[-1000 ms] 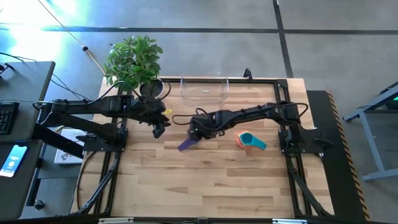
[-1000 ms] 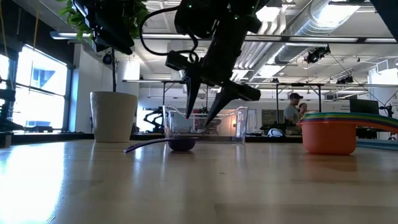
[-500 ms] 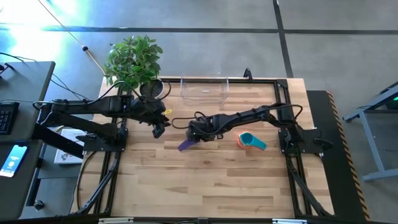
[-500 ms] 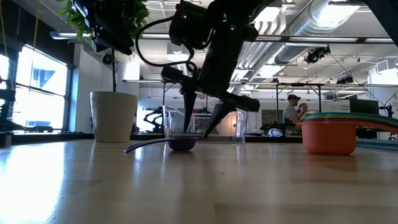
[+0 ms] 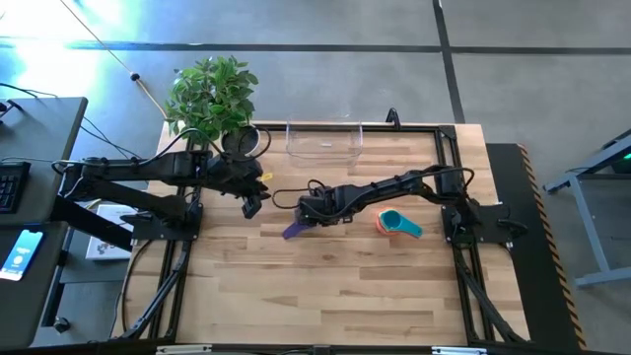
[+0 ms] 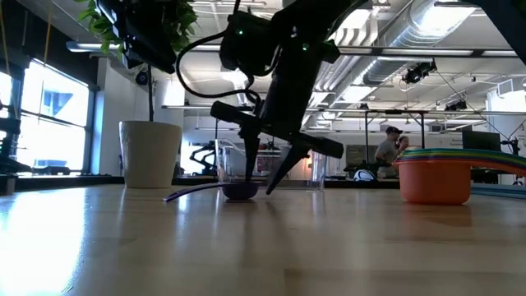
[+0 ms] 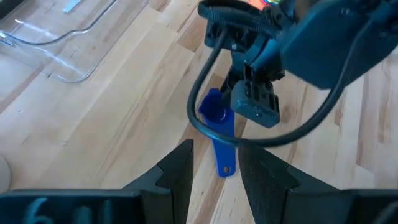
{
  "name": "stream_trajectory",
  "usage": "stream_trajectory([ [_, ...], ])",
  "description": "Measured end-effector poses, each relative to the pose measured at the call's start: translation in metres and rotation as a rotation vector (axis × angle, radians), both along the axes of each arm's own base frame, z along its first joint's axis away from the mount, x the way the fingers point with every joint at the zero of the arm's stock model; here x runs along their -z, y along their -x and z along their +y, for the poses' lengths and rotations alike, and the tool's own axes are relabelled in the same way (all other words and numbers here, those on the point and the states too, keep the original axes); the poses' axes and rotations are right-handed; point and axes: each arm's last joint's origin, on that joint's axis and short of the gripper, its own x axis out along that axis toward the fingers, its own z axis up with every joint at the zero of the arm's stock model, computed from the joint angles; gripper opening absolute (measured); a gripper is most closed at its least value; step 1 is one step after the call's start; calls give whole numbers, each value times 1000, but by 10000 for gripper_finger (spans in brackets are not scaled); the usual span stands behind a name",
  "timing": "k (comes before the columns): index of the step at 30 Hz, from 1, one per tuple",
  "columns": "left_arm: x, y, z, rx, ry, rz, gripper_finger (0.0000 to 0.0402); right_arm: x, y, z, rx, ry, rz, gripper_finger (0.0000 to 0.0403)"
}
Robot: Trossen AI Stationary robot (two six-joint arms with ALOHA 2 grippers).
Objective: Nest measuring cups in basket
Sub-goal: Stack the violet measuring cup on top of the light blue measuring cup
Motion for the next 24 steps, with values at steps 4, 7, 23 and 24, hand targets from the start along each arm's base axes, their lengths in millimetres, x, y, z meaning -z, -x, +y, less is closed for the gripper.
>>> stream_trajectory([
  [4,0,0,0,0,0,2,117,5,-2,1,-7,-6,1,120],
  [7,0,0,0,3,-3,1,117,5,-1,1,-8,-7,7,109],
  [23,0,0,0,25,-24,5,117,4,0,-6,-184,29,33,4],
  [24,0,0,0,25,-24,6,117,3,0,-6,-213,29,36,4],
])
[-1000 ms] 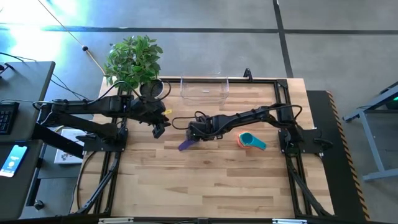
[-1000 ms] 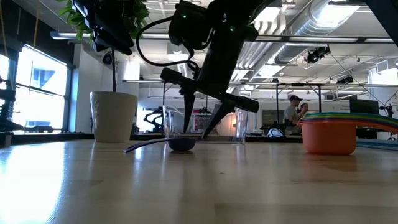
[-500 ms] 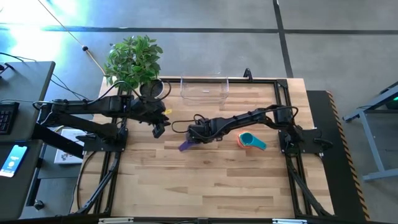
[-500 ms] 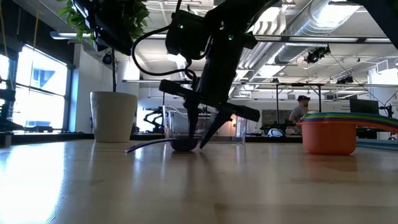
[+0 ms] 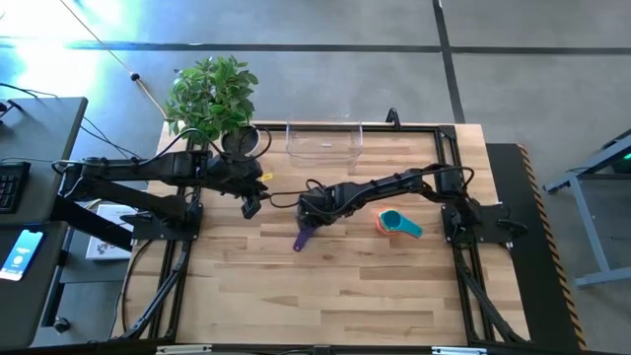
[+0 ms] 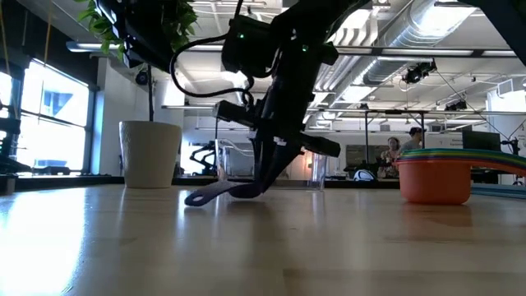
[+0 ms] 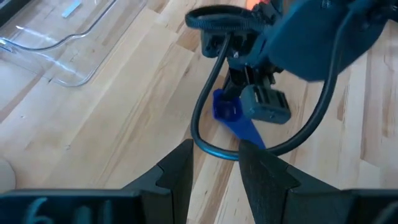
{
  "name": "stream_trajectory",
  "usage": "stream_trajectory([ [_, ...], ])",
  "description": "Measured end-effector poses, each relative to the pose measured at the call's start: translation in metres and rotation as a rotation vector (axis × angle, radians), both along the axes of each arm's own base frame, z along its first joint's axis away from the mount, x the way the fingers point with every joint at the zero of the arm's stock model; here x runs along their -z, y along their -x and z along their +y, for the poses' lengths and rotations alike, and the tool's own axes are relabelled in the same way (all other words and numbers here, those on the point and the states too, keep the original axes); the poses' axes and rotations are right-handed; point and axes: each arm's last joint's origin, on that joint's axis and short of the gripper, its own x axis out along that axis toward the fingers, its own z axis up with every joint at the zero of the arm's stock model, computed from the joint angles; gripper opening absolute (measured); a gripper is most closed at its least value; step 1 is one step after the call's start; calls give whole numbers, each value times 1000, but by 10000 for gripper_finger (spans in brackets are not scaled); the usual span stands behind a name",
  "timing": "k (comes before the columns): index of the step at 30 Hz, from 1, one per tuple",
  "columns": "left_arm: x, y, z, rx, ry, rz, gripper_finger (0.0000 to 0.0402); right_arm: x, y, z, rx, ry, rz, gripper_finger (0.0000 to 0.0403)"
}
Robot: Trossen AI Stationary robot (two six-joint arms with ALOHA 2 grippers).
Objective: Nest measuring cups in basket
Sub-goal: Stack the violet measuring cup on top of the light blue measuring cup
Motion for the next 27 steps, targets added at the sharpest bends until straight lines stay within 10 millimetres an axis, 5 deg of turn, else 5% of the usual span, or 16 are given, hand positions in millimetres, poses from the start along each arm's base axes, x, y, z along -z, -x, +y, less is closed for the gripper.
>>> stream_trajectory([
  [13,0,0,0,-1,2,3,117,-55,24,-14,-373,71,6,2],
  [27,0,0,0,-35,33,-5,117,-124,85,-49,-828,160,84,1],
])
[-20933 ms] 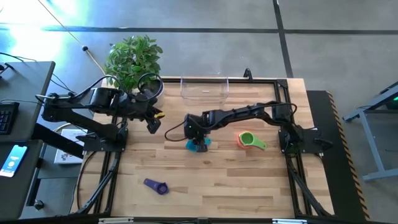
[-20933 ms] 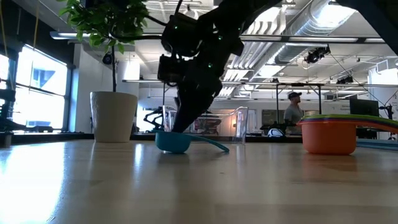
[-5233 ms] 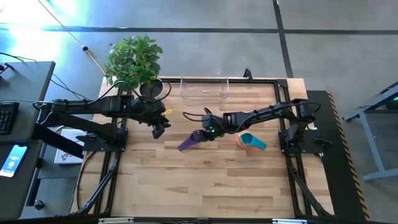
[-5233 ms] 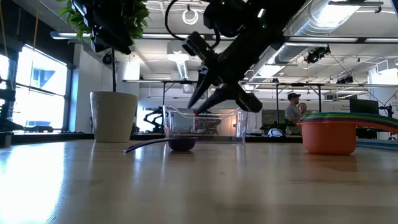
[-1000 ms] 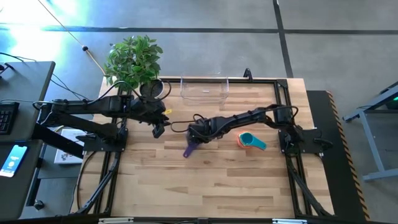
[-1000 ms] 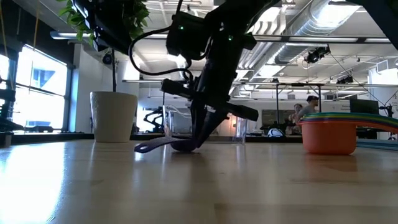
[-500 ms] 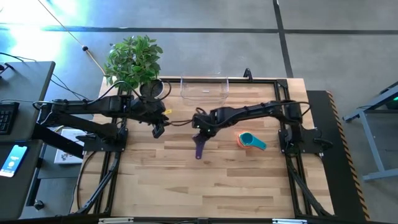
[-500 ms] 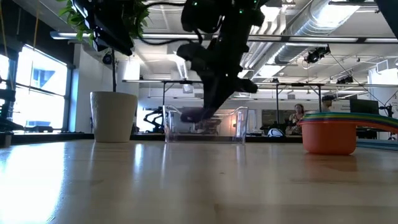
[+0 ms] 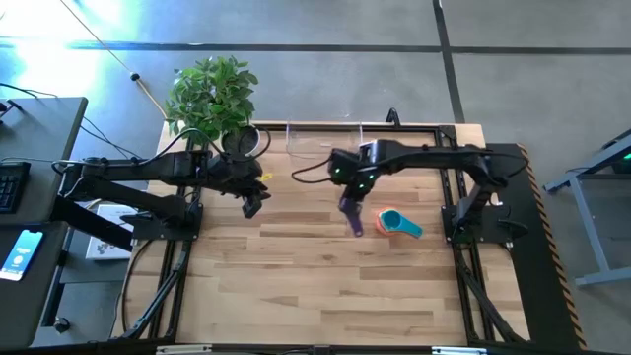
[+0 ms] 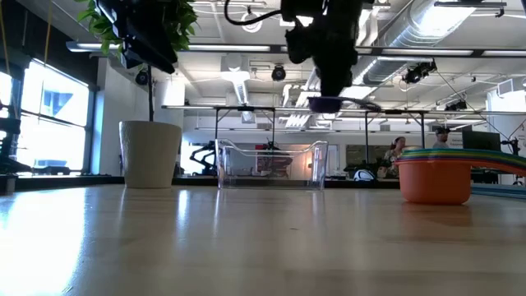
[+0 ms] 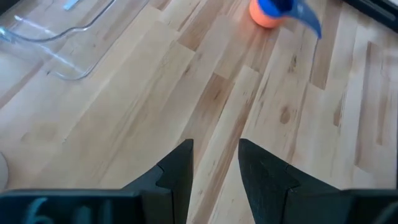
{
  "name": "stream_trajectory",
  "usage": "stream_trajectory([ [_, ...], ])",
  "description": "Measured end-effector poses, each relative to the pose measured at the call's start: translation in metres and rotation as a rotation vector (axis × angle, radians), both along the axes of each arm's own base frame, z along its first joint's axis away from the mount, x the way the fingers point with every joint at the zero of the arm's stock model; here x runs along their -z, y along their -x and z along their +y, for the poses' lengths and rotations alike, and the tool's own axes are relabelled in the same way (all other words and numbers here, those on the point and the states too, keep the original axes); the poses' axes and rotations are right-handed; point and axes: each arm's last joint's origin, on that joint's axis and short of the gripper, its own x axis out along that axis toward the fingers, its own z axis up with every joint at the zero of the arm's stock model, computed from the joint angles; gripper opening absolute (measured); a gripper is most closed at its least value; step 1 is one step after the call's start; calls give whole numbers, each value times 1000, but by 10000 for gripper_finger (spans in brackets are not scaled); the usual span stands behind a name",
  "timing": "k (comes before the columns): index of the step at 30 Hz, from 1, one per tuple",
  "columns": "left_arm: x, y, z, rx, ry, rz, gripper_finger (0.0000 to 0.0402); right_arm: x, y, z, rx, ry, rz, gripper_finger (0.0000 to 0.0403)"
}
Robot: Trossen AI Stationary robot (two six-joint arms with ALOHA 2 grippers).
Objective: Nest measuring cups in basket
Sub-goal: Stack the violet measuring cup on top of the light blue measuring cup
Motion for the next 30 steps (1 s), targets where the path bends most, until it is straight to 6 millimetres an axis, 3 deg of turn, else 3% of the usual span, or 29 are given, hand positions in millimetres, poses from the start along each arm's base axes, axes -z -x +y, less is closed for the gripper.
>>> stream_trajectory([
  [5,0,0,2,-72,56,-9,117,-10,20,-8,-268,15,59,1],
  [12,0,1,9,-199,141,-26,117,-6,37,-9,-559,17,199,1],
  [21,0,1,11,-322,192,-47,117,16,54,2,-708,-1,255,0],
  [30,-1,2,13,-407,169,-67,117,23,89,8,-732,72,164,0],
])
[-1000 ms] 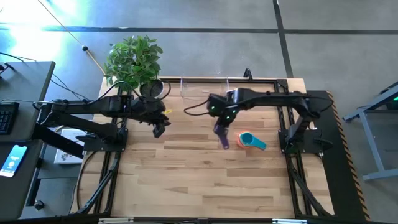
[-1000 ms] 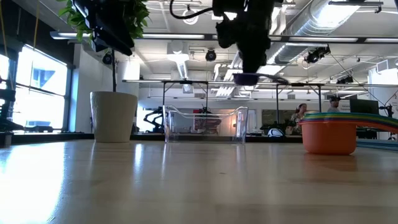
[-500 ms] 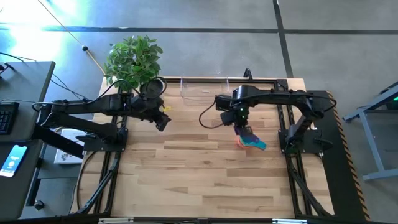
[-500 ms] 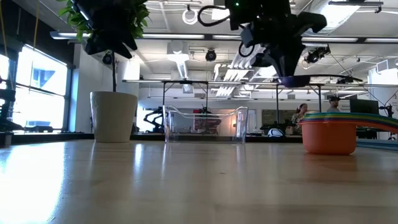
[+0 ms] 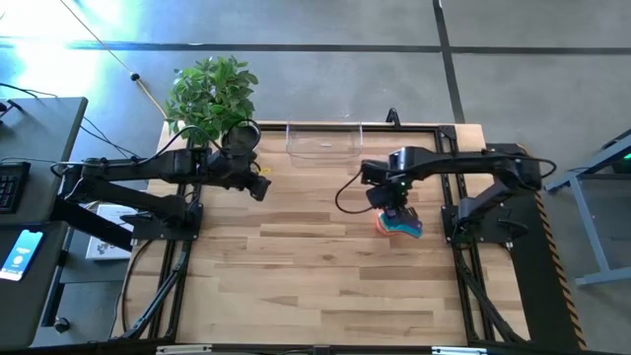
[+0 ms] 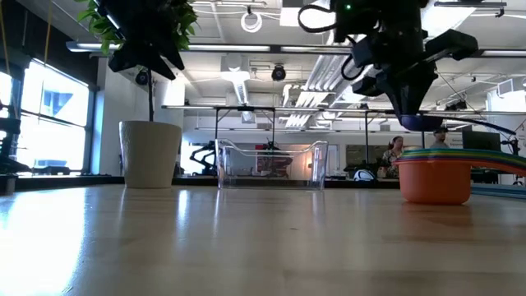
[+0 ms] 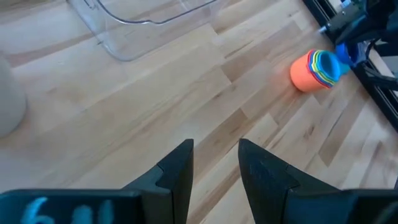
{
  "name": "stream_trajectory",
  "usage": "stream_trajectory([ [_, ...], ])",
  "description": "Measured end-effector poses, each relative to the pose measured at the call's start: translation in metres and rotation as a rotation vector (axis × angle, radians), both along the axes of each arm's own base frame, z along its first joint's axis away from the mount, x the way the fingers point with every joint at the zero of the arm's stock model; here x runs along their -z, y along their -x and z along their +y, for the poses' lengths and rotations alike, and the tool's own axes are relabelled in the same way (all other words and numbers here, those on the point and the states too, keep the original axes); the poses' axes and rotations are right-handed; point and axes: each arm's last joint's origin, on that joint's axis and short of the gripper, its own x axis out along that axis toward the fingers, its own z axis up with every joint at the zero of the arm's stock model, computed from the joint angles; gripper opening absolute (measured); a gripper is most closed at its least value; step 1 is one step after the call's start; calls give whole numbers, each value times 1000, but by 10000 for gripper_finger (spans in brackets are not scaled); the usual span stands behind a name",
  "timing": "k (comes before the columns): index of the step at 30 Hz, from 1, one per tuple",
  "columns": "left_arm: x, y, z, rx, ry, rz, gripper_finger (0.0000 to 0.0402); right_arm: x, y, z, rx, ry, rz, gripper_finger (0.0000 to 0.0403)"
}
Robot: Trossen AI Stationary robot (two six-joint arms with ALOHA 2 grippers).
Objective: Nest measuring cups in basket
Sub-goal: Stack the violet measuring cup on top of the light blue measuring cup
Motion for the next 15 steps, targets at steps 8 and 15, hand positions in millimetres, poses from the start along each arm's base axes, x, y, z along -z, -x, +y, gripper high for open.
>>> stream_trajectory([
  [8,0,0,0,-25,10,-8,117,15,12,3,-32,2,-17,0],
  [15,0,0,0,-30,14,-10,117,24,9,10,-59,-11,-51,0],
])
